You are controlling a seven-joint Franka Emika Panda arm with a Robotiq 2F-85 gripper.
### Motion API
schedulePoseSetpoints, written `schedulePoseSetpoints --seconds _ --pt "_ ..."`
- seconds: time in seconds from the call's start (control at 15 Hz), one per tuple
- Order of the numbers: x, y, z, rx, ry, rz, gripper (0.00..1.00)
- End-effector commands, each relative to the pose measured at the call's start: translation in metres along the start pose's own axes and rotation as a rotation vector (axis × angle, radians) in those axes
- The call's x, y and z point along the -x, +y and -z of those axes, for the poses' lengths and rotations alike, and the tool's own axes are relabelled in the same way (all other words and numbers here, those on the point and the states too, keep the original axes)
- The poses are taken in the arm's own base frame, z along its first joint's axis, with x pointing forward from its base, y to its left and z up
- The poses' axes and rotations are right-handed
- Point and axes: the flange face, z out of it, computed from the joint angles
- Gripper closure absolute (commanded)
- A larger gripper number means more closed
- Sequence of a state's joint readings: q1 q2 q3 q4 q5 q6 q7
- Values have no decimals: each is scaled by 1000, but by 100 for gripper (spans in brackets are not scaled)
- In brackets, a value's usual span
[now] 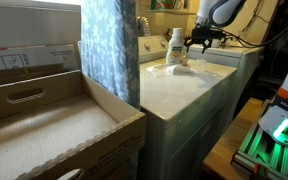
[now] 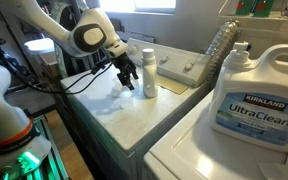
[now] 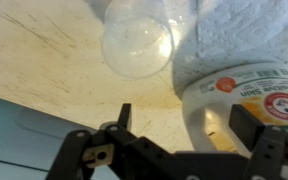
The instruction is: Take the caps off the containers
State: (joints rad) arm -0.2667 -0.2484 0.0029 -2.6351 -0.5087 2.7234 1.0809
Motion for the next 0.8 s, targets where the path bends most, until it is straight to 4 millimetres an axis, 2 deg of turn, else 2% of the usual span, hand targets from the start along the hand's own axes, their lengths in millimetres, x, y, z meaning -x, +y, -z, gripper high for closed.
schedulePoseSetpoints --seconds 0.0,0.2,0.4,0.6,0.73 --pt "-20 -24 44 -70 -91 74 0" --pt "-48 -43 86 -65 -113 152 0" --pt "-74 -65 110 -94 -22 299 0" --pt "-89 -79 116 -132 17 374 0" --pt "-96 -84 112 -155 18 413 0"
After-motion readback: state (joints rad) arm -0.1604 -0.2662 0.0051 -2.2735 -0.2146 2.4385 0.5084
